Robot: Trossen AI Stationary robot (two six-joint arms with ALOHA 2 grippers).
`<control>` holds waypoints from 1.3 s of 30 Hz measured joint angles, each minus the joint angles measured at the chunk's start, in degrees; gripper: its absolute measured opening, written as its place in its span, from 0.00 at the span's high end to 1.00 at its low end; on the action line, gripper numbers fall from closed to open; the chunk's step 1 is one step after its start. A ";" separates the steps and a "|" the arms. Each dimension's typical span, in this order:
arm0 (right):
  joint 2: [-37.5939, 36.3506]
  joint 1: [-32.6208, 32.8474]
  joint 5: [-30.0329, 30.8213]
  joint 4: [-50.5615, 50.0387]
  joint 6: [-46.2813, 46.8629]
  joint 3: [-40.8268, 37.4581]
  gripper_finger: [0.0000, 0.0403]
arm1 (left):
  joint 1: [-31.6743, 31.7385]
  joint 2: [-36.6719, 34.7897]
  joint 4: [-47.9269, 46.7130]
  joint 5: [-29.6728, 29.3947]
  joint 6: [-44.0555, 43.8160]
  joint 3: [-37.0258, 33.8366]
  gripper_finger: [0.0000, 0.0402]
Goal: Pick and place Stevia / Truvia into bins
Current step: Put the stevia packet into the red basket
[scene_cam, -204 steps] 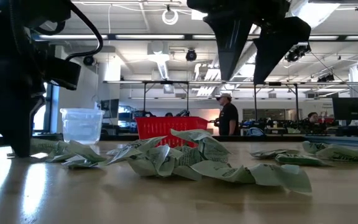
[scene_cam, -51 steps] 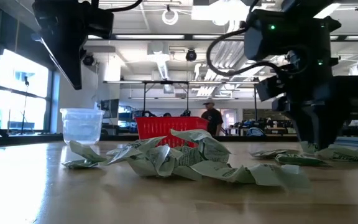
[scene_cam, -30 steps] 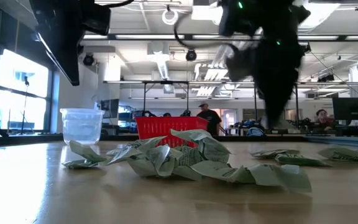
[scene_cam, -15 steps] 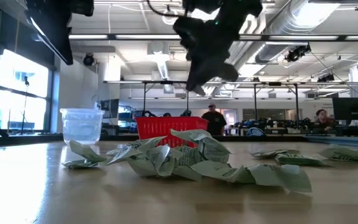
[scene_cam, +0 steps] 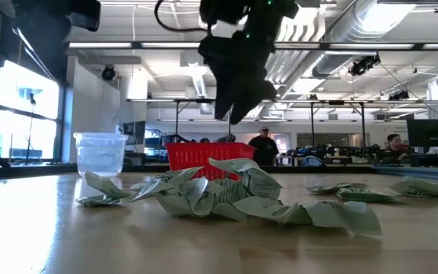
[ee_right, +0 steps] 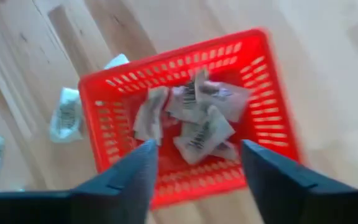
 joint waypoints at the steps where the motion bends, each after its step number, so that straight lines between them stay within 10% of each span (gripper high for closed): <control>1: -0.22 0.88 1.30 -1.43 -1.26 0.99 0.39 | 0.01 -0.04 1.52 0.37 0.01 -0.88 0.61; 10: -0.32 14.97 6.05 -27.95 -4.04 3.68 0.27 | -0.01 -0.13 3.62 1.06 2.14 -4.65 0.61; 20: -3.31 25.06 -1.27 -22.71 16.33 -11.27 0.30 | 0.01 -0.12 10.06 0.35 8.83 -4.90 0.61; 39: -5.78 26.74 2.05 -9.53 17.52 -21.94 0.31 | 3.36 1.65 27.58 4.40 19.33 -6.95 0.61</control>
